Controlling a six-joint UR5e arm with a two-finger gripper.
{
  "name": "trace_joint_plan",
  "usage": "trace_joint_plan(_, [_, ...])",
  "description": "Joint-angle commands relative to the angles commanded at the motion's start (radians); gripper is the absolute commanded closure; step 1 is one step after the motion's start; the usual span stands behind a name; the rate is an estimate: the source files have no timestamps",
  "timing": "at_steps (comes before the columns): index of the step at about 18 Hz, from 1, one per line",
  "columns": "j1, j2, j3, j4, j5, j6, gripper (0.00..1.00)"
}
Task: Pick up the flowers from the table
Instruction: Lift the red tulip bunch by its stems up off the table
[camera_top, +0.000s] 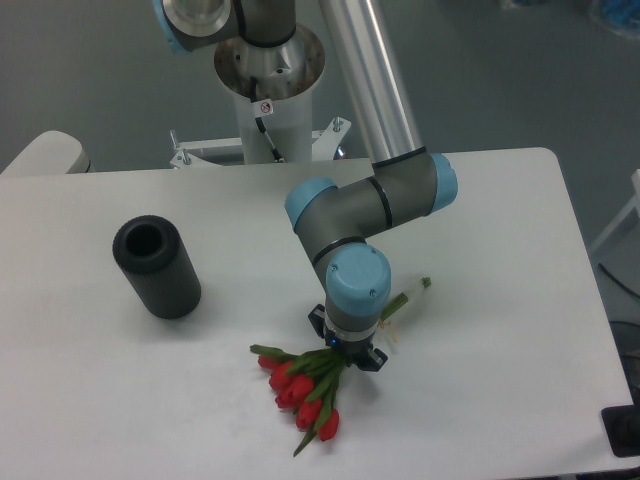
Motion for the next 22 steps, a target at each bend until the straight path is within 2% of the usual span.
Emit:
trace_joint_plan(7, [0.032, 0.029, 0.031, -0.014, 0.012, 0.009, 1.0])
trace_joint_plan(10, [0.061, 0.035, 0.089, -0.096, 0.009, 0.015, 1.0])
trace_joint_plan(14, [0.092, 0.038, 0.195, -0.262, 0.003, 0.049, 1.0])
trace_joint_plan(18, [0.097, 0.041, 0.251, -0.314, 0.005, 0.075, 1.0])
trace_joint_plan(22, [0.097, 0.052, 0.271, -0.321, 0.006, 0.124, 1.0])
